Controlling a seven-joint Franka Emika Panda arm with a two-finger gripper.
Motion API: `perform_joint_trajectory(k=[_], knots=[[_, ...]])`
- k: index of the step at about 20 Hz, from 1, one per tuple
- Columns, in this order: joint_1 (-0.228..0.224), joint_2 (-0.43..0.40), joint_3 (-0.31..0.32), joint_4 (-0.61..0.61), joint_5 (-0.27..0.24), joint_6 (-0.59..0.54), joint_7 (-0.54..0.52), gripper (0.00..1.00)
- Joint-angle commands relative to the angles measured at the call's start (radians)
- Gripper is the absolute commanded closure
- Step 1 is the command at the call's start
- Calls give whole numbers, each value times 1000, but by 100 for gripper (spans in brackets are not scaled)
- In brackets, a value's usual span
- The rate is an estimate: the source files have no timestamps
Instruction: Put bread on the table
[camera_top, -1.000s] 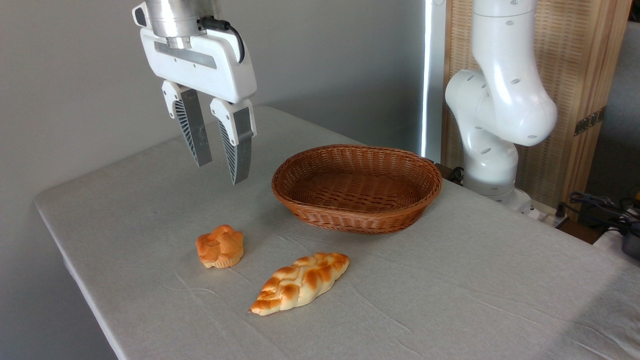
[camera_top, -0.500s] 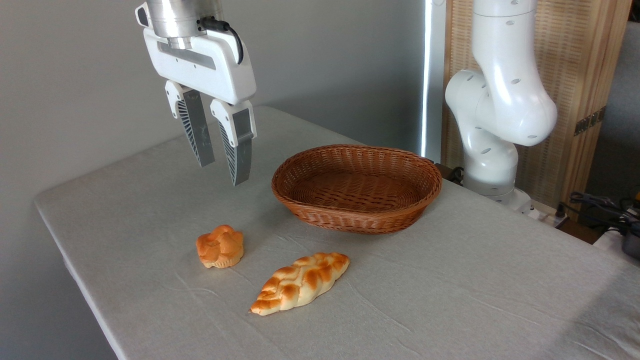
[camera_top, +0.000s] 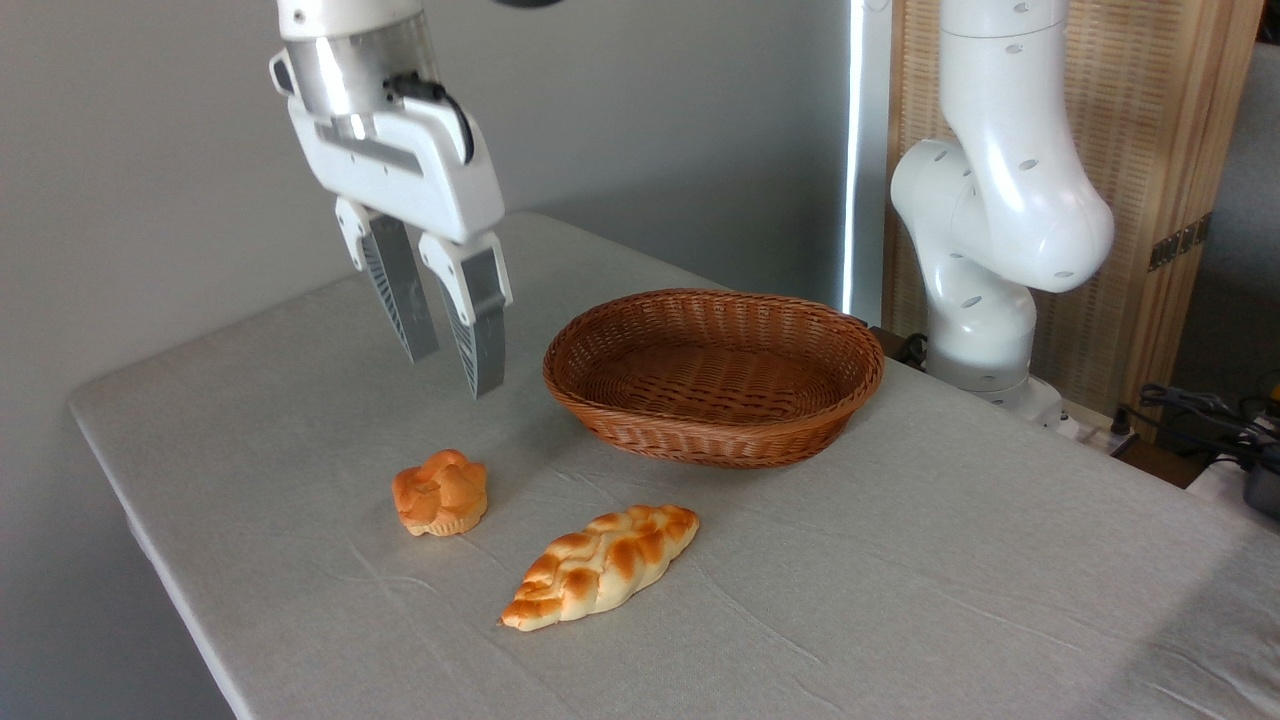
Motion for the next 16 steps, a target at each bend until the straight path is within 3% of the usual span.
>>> perform_joint_trajectory(k=[1, 5, 7, 13, 16], knots=[[1, 37, 13, 20, 18, 2, 13, 0], [1, 88, 7, 22, 79, 45, 13, 0], [1, 110, 7, 23, 84, 57, 13, 0], [24, 67, 46, 43, 32, 50, 13, 0], [23, 62, 43, 43, 30, 40, 13, 0]])
